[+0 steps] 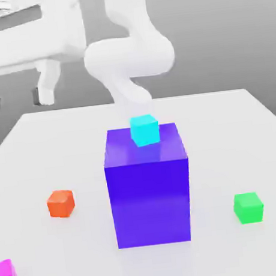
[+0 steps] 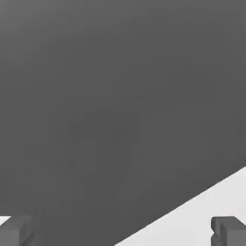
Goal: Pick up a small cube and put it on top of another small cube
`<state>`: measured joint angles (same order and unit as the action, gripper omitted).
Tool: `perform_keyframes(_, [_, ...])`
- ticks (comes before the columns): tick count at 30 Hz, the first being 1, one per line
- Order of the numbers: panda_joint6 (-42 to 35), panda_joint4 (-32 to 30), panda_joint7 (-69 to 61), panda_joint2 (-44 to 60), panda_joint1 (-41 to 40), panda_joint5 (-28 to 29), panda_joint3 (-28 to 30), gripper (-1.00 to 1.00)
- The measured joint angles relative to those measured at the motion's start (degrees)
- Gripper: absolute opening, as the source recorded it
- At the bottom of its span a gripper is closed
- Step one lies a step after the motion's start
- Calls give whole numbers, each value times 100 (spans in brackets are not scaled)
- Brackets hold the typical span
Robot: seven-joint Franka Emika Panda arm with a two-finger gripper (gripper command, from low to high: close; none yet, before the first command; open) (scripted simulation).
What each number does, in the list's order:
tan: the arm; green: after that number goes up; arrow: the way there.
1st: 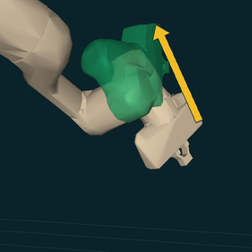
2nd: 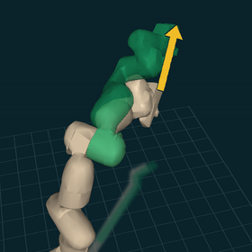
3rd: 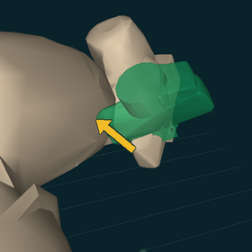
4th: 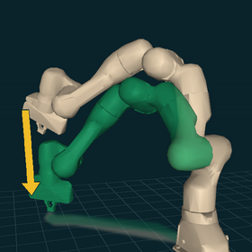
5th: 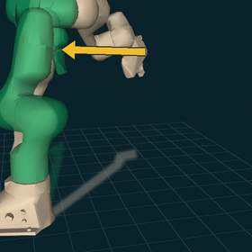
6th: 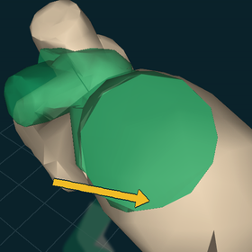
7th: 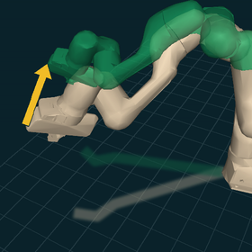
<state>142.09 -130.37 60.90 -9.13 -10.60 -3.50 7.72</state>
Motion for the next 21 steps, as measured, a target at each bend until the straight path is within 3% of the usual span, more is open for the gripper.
perform_keyframes(14, [792,120,934,2940,-907,-644,540,0])
perform_keyframes(18, [1320,276,822,3772,-1148,-937,346,0])
perform_keyframes(19, [1465,320,779,3964,-1209,-1000,273,-100])
perform_keyframes(21, [1465,320,779,3964,-1209,-1000,273,-100])
